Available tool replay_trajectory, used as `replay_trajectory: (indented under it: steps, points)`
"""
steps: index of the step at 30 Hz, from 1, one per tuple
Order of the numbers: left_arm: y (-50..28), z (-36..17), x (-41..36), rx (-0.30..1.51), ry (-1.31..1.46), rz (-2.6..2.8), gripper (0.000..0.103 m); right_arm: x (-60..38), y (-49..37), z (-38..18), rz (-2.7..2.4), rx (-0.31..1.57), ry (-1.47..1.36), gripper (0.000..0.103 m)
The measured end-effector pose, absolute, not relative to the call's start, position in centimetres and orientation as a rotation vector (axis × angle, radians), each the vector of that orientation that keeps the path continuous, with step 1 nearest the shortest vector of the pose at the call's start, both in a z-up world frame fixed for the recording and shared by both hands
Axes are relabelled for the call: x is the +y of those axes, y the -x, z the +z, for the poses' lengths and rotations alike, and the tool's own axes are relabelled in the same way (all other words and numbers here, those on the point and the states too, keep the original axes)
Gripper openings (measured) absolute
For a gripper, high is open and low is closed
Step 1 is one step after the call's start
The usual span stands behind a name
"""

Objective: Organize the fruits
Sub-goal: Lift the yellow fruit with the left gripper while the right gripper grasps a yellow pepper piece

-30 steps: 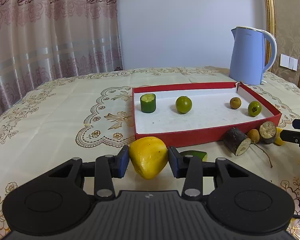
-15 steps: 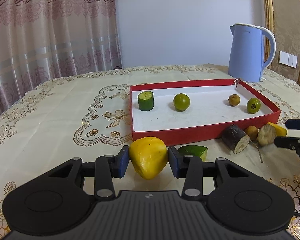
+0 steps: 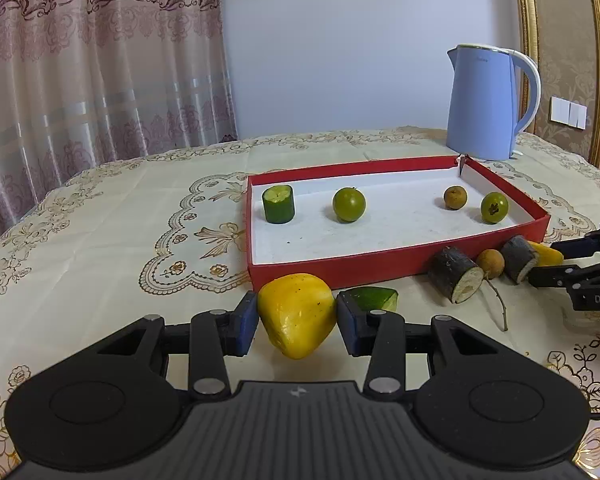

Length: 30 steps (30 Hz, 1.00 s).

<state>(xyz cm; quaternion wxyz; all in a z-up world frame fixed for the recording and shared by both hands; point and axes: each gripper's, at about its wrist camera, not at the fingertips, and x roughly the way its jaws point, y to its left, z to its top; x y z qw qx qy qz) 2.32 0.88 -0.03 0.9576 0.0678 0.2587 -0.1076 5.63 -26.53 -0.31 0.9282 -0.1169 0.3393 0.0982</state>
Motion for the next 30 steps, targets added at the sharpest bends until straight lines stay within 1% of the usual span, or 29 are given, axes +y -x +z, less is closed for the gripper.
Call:
replay_trajectory:
  steps: [2, 3, 11, 18, 23, 24, 25, 26, 27, 30]
  points:
    - [-2.3, 0.1, 0.7, 0.524, -0.135, -0.222, 0.041, -26.5, -5.7, -0.3, 0.207, 0.698, 0.244, 0.039]
    - [-2.2, 0.1, 0.6, 0.521, -0.135, -0.224, 0.041, -26.3, -5.6, -0.3, 0.204, 0.695, 0.254, 0.035]
    - [-1.9, 0.3, 0.6, 0.511, -0.136, -0.218, 0.041, -26.0, -3.1, -0.1, 0.125, 0.646, 0.262, 0.034]
    - [-1.9, 0.7, 0.9, 0.503, -0.108, -0.234, 0.041, -27.4, 0.0, 1.3, 0.063, 0.550, 0.124, 0.032]
    - [-1.9, 1.3, 0.5, 0.488, -0.107, -0.251, 0.041, -26.9, 1.0, 2.1, 0.087, 0.499, 0.082, 0.032]
    - [-2.0, 1.5, 0.4, 0.483, -0.110, -0.250, 0.041, -26.7, 1.2, 2.3, 0.098, 0.487, 0.073, 0.029]
    - [-2.1, 1.7, 0.2, 0.474, -0.115, -0.250, 0.041, -26.5, 1.4, 2.5, 0.107, 0.477, 0.066, 0.017]
    - [-2.2, 2.0, 0.1, 0.466, -0.121, -0.250, 0.041, -26.4, 1.4, 2.7, 0.113, 0.469, 0.052, 0.003]
    - [-2.3, 2.2, -0.1, 0.460, -0.126, -0.249, 0.041, -26.3, 1.5, 2.9, 0.125, 0.462, 0.040, 0.001]
    - [-2.8, 2.6, -0.5, 0.450, -0.136, -0.245, 0.041, -25.7, 1.2, 2.5, 0.119, 0.482, 0.075, 0.001]
